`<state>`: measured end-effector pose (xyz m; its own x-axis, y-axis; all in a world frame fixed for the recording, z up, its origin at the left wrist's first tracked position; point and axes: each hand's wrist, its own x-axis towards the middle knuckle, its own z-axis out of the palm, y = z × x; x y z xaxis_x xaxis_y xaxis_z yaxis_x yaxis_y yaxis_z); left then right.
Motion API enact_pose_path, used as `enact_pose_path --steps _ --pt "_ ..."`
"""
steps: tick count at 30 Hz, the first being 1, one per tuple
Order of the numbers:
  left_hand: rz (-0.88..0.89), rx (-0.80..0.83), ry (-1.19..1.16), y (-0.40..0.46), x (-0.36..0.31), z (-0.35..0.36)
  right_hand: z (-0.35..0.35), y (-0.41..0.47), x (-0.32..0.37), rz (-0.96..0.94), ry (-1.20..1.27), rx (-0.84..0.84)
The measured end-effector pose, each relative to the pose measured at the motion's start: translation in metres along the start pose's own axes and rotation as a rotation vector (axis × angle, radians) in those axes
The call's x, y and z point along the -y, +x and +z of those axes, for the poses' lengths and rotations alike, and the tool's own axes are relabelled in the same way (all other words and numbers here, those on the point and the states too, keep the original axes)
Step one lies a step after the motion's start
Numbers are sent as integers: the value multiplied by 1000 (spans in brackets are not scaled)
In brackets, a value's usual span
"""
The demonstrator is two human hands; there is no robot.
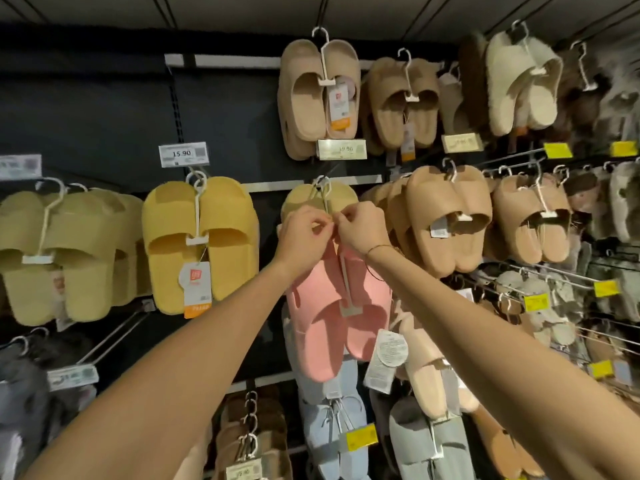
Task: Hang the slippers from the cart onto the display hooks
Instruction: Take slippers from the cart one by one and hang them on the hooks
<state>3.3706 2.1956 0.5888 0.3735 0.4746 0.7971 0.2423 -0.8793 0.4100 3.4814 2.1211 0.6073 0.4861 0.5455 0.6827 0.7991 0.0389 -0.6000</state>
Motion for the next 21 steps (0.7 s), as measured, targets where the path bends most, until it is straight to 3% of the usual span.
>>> enact_pose_path --steps 4,8,10,14,21 --pt "-93 -65 -85 13 0 11 -8 14 -34 -133 -128 -107" --pt "-154 -80 -132 27 0 18 -3 23 -75 -183 -252 -6" --pt "-189 -82 -163 35 2 22 -3 26 -86 -128 -92 35" --pt "-251 -70 -283 53 3 28 -5 32 -104 142 485 136" --pt "-348 -153 -281 99 4 40 -8 78 -99 126 576 72"
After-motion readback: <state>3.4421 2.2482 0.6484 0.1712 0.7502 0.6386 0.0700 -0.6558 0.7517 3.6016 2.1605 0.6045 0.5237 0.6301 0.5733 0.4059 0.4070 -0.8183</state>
